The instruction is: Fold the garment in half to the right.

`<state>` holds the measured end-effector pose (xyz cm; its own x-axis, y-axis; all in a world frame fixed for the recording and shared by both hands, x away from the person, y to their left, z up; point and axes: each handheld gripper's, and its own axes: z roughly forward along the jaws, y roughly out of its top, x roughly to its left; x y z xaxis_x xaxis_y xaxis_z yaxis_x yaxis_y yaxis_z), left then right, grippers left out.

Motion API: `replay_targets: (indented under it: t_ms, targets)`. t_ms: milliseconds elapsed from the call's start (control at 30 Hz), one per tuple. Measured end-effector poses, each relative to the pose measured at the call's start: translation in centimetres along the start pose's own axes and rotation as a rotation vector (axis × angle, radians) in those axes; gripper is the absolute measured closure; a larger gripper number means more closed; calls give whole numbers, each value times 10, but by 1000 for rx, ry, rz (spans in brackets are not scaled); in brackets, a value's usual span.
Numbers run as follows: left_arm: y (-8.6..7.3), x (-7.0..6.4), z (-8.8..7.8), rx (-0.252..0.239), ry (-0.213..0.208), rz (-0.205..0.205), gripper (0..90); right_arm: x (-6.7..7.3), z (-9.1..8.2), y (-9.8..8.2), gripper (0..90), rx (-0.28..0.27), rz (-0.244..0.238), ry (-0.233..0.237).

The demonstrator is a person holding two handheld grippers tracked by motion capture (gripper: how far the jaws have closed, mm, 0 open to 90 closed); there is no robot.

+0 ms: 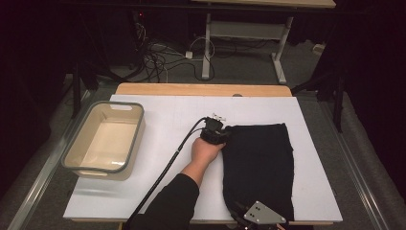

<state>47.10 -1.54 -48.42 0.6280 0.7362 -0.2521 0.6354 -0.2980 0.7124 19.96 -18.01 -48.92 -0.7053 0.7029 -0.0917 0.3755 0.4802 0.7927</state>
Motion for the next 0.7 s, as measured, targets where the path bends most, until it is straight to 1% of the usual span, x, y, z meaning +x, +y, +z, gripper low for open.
replay_targets:
  t_ms: [33,100,200,300,467,600,700]
  targets:
    - [0,0,-1,-5,0,-6,740,0,0,0,732,-3,0,0]
    - [1,0,-2,-21,10,4,751,1,-1,1,737,-8,-5,-6]
    - [4,3,-8,-43,14,5,754,4,-2,5,739,-23,-15,-13]
    - [6,8,-14,-48,32,14,754,6,1,10,740,-33,-10,-7]
    - [1,28,-25,-56,61,-5,753,12,14,21,740,-34,-33,7]
    - [-4,46,-35,-72,79,-33,753,17,26,32,739,-38,-35,26]
    - [-6,59,-43,-78,101,-38,752,22,37,41,739,-42,-44,38]
